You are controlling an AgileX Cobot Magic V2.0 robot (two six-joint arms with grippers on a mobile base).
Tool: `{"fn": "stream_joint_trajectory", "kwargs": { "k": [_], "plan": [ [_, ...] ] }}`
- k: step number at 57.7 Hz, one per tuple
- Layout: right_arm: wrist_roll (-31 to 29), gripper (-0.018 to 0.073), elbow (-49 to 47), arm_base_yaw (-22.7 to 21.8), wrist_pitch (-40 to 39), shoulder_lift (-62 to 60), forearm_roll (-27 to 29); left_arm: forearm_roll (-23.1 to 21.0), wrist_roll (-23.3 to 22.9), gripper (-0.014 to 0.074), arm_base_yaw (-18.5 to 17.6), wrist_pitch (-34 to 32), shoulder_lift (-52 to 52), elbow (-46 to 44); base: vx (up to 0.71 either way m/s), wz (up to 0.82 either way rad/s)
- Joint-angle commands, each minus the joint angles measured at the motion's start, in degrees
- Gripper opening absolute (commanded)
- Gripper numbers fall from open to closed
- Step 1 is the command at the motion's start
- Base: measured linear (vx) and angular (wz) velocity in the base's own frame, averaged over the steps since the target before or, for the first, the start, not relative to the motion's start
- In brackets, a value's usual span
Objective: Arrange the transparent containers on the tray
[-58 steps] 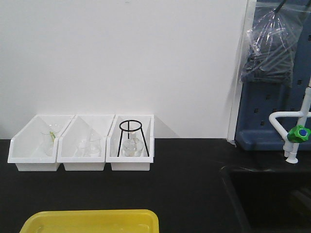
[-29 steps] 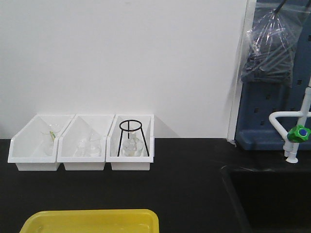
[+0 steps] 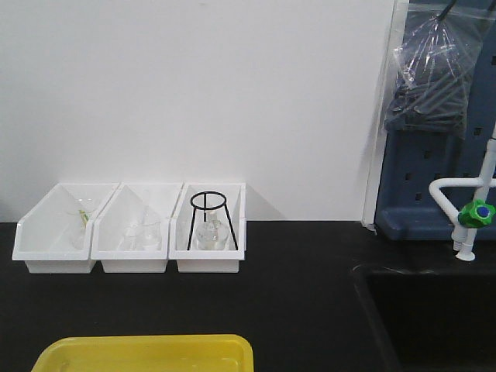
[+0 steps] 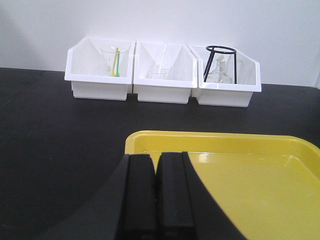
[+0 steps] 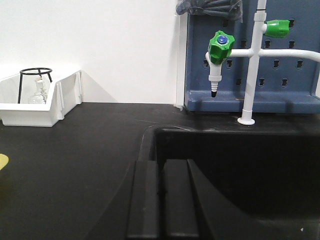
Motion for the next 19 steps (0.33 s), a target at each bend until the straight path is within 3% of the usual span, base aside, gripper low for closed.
{"fn": "stream_joint_trajectory", "kwargs": {
  "k": [1, 19],
  "plan": [
    [-0.5, -0.0013, 0.5, -0.2, -4.5, 0.1, -0.2, -0.3, 0.0, -0.0006, 0.2, -4.8, -0.2, 1.7, 0.00, 0.00],
    [-0.5, -0.0013, 0.5, -0.2, -4.5, 0.1, -0.2, -0.3, 0.0, -0.0006, 0.2, -4.8, -0.2, 1.7, 0.00, 0.00]
  ]
}}
